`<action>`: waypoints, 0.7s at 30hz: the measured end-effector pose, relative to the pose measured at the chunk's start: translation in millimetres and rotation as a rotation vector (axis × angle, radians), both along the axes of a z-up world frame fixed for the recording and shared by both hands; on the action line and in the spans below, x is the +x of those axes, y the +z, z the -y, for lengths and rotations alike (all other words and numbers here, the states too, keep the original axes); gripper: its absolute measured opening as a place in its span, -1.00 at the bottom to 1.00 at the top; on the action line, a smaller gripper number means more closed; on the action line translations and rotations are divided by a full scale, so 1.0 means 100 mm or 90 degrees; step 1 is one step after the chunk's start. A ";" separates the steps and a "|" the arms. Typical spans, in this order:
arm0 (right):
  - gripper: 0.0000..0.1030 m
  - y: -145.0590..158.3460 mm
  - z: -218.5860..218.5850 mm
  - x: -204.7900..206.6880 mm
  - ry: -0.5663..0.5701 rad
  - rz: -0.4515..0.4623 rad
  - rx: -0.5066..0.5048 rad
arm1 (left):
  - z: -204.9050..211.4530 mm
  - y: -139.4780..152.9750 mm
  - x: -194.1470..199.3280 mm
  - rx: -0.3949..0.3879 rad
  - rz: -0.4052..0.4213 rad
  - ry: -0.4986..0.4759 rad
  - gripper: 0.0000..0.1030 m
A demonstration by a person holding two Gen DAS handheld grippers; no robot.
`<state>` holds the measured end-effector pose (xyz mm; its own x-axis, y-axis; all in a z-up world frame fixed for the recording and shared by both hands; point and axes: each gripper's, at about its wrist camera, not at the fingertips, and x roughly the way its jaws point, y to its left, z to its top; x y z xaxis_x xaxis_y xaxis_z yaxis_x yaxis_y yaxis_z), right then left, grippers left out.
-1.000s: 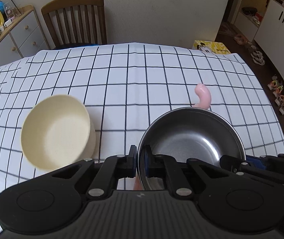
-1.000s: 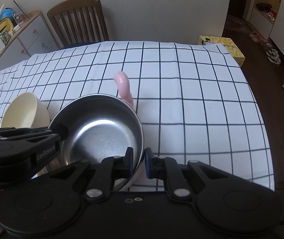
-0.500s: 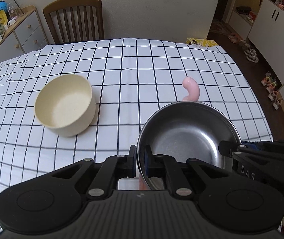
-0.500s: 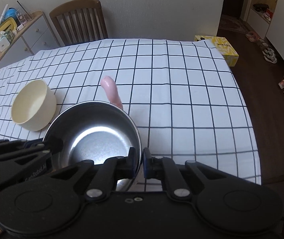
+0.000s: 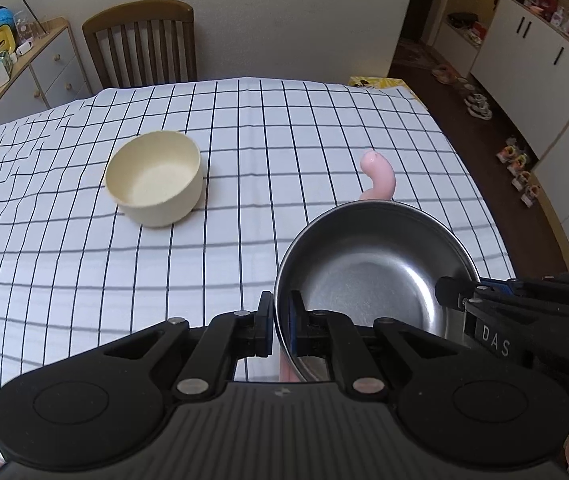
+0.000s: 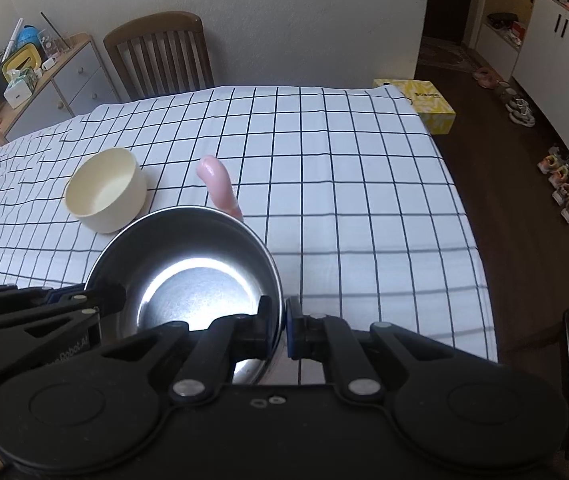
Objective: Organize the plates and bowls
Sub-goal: 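Lift the saucepan with both grippers and carry it toward the stack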
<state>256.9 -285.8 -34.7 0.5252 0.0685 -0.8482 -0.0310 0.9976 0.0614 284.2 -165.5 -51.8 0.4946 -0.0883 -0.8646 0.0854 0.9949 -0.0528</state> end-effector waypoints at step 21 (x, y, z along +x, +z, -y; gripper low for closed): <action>-0.86 -0.12 -0.14 -1.21 -0.048 -0.025 0.008 | -0.16 -0.17 -1.19 0.003 -0.043 -0.075 -0.87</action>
